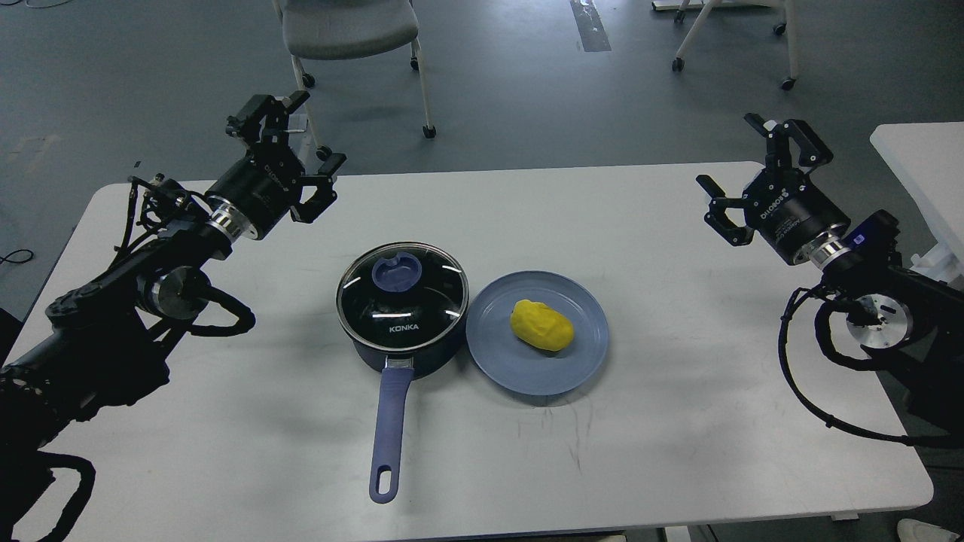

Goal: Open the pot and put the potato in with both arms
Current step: 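Move the left gripper toward the blue knob of the pot lid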

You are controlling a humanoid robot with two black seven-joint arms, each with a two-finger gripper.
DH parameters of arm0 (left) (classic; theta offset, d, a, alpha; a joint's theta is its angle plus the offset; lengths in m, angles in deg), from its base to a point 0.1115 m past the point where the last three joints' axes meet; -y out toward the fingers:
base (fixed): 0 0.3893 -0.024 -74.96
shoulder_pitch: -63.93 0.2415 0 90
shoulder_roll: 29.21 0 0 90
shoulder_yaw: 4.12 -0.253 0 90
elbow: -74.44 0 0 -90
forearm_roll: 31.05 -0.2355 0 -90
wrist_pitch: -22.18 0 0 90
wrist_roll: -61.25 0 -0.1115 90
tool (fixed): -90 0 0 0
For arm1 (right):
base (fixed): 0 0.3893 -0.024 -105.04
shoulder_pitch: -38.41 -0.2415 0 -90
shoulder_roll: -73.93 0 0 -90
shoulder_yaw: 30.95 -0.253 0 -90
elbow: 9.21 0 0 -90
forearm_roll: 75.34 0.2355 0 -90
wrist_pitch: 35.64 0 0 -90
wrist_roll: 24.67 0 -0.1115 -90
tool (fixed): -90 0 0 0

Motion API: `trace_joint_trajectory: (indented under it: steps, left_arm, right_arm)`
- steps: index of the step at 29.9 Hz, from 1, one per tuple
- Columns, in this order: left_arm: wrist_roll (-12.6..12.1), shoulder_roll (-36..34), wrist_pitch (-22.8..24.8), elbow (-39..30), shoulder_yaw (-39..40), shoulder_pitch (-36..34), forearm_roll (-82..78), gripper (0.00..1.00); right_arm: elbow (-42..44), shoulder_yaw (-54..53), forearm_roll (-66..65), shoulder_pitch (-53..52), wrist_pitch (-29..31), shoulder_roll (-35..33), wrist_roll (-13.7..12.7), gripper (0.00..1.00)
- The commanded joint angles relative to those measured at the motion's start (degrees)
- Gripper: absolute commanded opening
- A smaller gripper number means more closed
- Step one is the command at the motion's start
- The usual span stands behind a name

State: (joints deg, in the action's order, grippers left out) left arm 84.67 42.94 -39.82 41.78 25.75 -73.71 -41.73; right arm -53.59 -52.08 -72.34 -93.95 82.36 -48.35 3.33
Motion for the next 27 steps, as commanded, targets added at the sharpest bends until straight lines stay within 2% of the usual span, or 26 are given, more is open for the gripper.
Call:
trace_joint_trajectory:
  steps: [1,14,17,18,22,24,27]
  left_arm:
    - [0.0,0.3,0.0,0.1,-0.1,0.0,0.1,0.98]
    - [0.0,-1.0,0.0,0.0,-2.3,-1.7,-3.3,0.98]
    - [2.7,-2.5,0.0,-2.1,-2.7,-4.7,-12.1,0.98]
    - [4.6,-3.1,0.0,-4.0,-2.7,-5.8,-16.3,0.98]
    - [4.6,-6.6,0.0,-11.4,-2.7,-10.4,-29.1,0.98]
    - [4.6,-9.6,0.0,-19.0,-2.7,-12.6,-39.0,0.98]
    - [4.6,-11.7,0.0,-26.9,-2.7,-13.6,-51.6,0.98]
  right_arm:
    - [-0.1,0.0,0.0,-0.1,0.0,-0.2,0.0,1.0]
    - [-0.2,0.0,0.0,-0.1,0.0,-0.8,0.0,1.0]
    - [-0.2,0.0,0.0,-0.1,0.0,-0.8,0.0,1.0]
    - [-0.2,0.0,0.1,-0.1,0.0,-0.8,0.0,1.0]
    - [-0.3,0.0,0.1,-0.2,0.0,-1.6,0.0,1.0]
    - [-0.4,0.0,0.1,-0.1,0.0,-2.3,0.0,1.0]
    - [-0.4,0.0,0.1,0.0,0.0,-2.6,0.0,1.0]
